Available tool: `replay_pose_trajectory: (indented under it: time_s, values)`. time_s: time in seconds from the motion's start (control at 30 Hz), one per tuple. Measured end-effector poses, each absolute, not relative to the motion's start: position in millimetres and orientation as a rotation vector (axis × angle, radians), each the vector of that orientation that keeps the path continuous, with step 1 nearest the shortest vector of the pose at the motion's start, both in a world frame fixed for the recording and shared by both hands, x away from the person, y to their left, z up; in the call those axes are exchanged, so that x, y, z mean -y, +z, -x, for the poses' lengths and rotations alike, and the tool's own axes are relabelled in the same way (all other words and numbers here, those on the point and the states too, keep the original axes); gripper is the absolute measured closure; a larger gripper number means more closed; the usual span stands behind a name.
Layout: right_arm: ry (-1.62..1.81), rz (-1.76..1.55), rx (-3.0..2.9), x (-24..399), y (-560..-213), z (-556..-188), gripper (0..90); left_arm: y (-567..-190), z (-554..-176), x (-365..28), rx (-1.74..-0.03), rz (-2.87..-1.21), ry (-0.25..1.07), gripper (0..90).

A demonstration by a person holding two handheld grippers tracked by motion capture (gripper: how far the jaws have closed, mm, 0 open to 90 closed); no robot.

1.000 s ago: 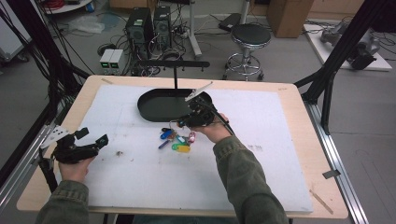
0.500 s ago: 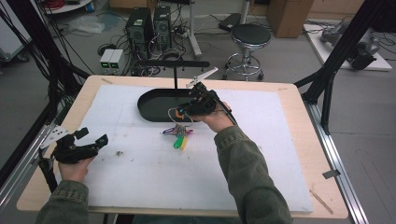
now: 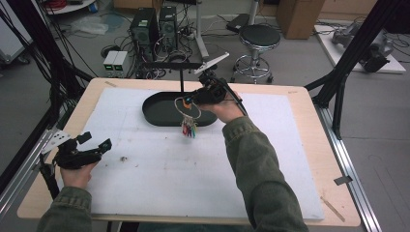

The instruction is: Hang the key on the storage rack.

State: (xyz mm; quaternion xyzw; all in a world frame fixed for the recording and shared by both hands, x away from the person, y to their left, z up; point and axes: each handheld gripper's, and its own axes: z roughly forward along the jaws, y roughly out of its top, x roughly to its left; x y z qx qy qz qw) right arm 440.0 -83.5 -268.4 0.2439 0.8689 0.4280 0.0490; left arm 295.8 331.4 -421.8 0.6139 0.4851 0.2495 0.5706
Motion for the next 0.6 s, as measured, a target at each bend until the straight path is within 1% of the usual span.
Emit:
replay_pose_trajectory:
  time_s: [0.23, 0.3, 0.33, 0.6]
  values:
    - [1.320, -0.747, -2.633, 79, -259, -453, 77.3, -422, -296, -331, -1.136, -1.446, 0.578, 1.7]
    - [1.312, -0.747, -2.636, 78, -259, -455, 78.7, -422, -296, -331, -1.134, -1.452, 0.571, 1.7]
    - [1.298, -0.744, -2.643, 76, -259, -458, 80.8, -422, -296, -330, -1.131, -1.450, 0.573, 1.7]
    - [1.279, -0.783, -2.629, 68, -255, -478, 81.2, -422, -297, -330, -1.133, -1.444, 0.566, 1.7]
